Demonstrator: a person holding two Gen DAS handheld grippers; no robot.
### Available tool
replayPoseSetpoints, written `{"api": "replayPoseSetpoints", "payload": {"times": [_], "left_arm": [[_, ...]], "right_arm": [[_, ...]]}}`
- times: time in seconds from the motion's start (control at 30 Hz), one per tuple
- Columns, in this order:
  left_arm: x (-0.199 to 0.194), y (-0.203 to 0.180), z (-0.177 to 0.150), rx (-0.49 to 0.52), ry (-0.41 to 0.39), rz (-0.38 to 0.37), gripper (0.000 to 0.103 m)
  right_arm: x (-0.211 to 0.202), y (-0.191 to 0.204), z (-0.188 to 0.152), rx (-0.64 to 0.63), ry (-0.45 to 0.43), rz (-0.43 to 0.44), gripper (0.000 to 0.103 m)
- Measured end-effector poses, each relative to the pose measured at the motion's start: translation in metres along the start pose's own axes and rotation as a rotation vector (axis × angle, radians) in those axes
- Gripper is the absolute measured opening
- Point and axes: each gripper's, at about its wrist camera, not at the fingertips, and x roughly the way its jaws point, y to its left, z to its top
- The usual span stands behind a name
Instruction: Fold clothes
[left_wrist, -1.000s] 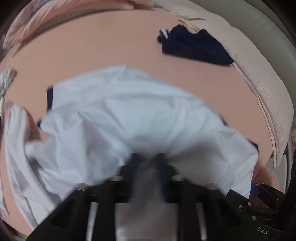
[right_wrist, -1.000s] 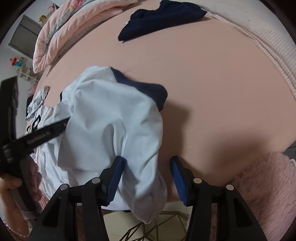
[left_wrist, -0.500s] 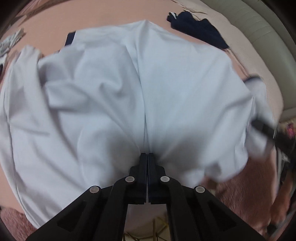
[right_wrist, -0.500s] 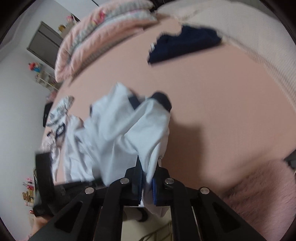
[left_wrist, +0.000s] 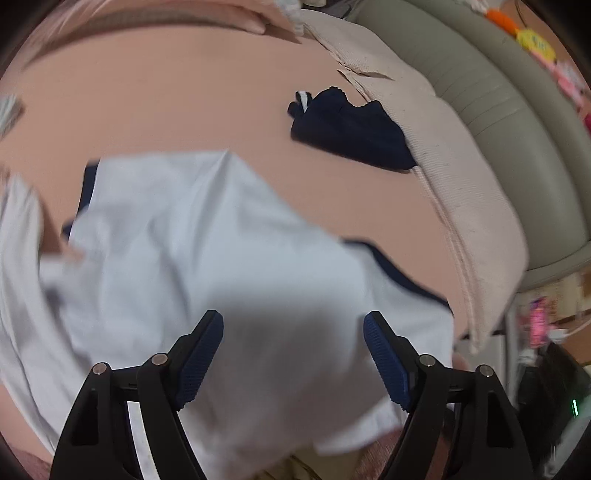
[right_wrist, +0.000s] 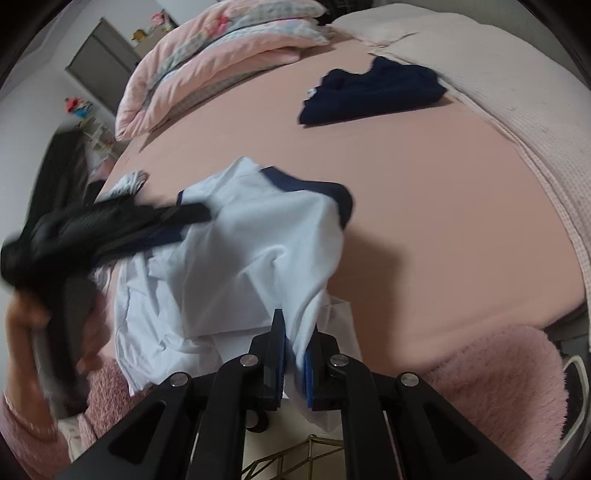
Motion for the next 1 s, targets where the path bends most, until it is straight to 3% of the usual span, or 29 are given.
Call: {"api": "replayPoseSetpoints", "payload": {"times": [0.07, 0.1, 0.13, 0.23, 0.33, 0.37, 0.43, 0.5, 0.67, 0.7, 0.8, 1.0], "left_arm": [[0.011, -0.004, -0.008, 0.027, 0.014, 0.026, 0.074], [0.016, -0.006, -0.012, 0.040, 0.021, 0.038, 0.055], [0.021, -0.008, -0.017, 0.053, 0.028, 0.050, 0.045], [0.036, -0.013, -0.030, 0.092, 0.048, 0.087, 0.028], [0.023, 0.000, -0.043, 0.037, 0.031, 0.029, 0.013], [0.018, 0.006, -0.046, 0.014, 0.024, 0.012, 0.012], [0.008, 0.016, -0.051, -0.027, 0.007, -0.015, 0.010], [-0.004, 0.026, -0.058, -0.061, -0.015, -0.031, 0.009], [-0.051, 0.054, -0.092, -0.136, -0.083, -0.051, 0.008], [-0.059, 0.060, -0.102, -0.150, -0.092, -0.050, 0.008], [-0.069, 0.073, -0.131, -0.193, -0.078, -0.061, 0.007], [-0.056, 0.076, -0.168, -0.208, 0.030, -0.135, 0.008]], "right_arm": [[-0.001, 0.003, -0.003, 0.000, 0.000, 0.012, 0.008], [-0.001, 0.004, -0.003, 0.005, 0.000, 0.015, 0.008], [-0.001, 0.004, -0.003, 0.006, 0.002, 0.007, 0.008], [-0.001, 0.005, -0.005, -0.011, 0.005, -0.046, 0.008], [0.003, 0.007, -0.007, -0.029, 0.025, -0.092, 0.014], [0.005, 0.006, -0.007, -0.021, 0.036, -0.095, 0.017], [0.011, 0.005, -0.007, -0.004, 0.058, -0.093, 0.036], [0.016, 0.005, -0.007, -0.003, 0.067, -0.097, 0.043], [0.031, 0.019, -0.015, -0.065, 0.079, -0.090, 0.044], [0.036, 0.021, -0.018, -0.074, 0.089, -0.088, 0.043], [0.049, 0.027, -0.024, -0.081, 0.117, -0.075, 0.010], [0.017, 0.038, -0.008, -0.081, -0.029, -0.081, 0.007]]}}
